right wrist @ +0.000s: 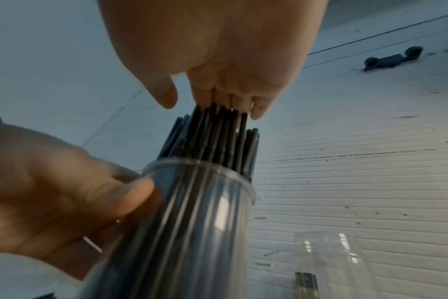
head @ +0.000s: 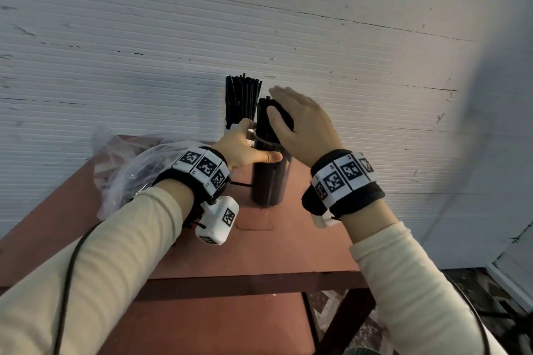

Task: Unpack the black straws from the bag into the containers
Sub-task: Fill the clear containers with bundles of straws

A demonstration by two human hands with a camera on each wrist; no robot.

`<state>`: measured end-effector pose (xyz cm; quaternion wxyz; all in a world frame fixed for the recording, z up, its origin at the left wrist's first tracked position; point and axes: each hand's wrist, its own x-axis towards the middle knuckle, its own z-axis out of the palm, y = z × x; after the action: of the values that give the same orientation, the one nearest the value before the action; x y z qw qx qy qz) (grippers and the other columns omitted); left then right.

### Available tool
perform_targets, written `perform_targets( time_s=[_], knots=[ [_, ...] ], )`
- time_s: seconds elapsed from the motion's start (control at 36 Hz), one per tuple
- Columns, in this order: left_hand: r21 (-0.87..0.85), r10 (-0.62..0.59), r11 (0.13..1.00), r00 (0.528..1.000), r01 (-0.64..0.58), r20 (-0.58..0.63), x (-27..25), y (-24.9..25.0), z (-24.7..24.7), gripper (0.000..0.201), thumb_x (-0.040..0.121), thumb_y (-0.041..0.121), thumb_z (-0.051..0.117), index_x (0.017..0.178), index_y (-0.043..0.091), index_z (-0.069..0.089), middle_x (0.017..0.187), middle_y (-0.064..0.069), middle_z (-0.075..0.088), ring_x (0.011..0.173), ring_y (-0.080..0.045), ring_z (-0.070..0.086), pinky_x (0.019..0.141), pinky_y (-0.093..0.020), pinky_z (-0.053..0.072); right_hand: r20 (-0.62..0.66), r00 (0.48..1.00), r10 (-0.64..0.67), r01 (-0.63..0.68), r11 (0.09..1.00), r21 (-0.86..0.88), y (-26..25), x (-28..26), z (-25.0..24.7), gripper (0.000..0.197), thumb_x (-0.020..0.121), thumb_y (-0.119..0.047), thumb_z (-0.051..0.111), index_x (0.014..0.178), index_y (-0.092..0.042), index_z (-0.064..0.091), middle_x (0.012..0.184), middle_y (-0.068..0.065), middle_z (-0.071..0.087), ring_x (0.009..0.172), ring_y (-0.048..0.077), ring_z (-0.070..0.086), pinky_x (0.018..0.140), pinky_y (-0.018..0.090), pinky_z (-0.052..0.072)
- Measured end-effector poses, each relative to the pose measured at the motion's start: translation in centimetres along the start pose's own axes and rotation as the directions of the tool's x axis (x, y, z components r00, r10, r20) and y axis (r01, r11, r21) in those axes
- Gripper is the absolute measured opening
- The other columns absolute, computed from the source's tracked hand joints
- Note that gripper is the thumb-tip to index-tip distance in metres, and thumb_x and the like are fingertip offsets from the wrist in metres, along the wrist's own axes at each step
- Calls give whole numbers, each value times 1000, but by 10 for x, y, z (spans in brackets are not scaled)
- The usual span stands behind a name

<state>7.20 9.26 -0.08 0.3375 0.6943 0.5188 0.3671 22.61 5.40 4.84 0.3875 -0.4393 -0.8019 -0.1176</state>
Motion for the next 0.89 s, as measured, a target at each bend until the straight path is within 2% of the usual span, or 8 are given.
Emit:
perform_targets(
  time_s=[0.08,0.22,0.33,0.42,0.56,0.69,0.75,0.89],
  knots=[
    [-12,-5,1000,1000,6,20,-1,1,-1,82,70,36,85,136,17,41,125,3,59,113,-13,54,90,-24,36,75,995,58,-58,998,-3,9,0,1,51,103,-39,35,148,-16,36,157,0,29,147,14,17,118,27,9],
    [-51,7,999,998,-4,63,2,0,-2,76,75,27,83,137,16,40,126,3,59,110,-8,53,72,-9,34,28,997,73,-75,994,85,12,-4,5,43,103,-38,37,140,-19,50,141,0,53,138,16,36,114,29,28],
    [-71,5,997,996,2,86,4,-3,-2,78,73,28,85,136,17,41,125,3,61,117,-11,56,95,-24,42,-26,998,56,-54,995,79,11,-6,7,41,101,-37,40,134,-19,55,134,-1,58,129,15,46,109,31,36],
    [-109,15,994,992,-2,123,4,-4,-2,88,64,36,87,137,19,40,127,4,62,119,-13,58,108,-38,41,-10,997,81,-80,992,102,13,-7,6,45,99,-42,45,140,-25,49,144,-1,48,136,16,39,113,33,32],
    [-122,54,992,983,-33,177,3,-6,-4,80,81,29,78,146,23,33,138,6,55,131,-9,47,113,-33,32,-4,984,178,-175,971,162,23,-11,-3,77,90,-54,55,152,-20,23,159,-2,21,148,14,13,119,31,14],
    [-209,114,975,979,-77,168,2,-3,1,78,81,21,77,146,17,34,139,0,54,131,-9,48,116,-38,34,84,944,319,-330,923,197,45,-17,-1,89,86,-57,59,153,-17,17,158,0,23,145,14,21,118,34,21],
    [-247,122,965,984,-87,127,4,-6,7,91,69,37,79,146,17,35,140,1,54,131,-8,47,115,-39,35,158,924,349,-378,896,231,49,-19,1,88,84,-56,61,152,-17,21,155,-3,29,141,10,27,115,29,23],
    [-251,104,963,995,-97,14,12,-11,20,107,54,53,76,145,16,34,138,-3,52,133,-14,46,112,-44,38,315,883,348,-437,854,281,48,-19,19,57,87,-52,60,130,-17,45,114,-11,57,104,7,56,88,22,43]
  ],
)
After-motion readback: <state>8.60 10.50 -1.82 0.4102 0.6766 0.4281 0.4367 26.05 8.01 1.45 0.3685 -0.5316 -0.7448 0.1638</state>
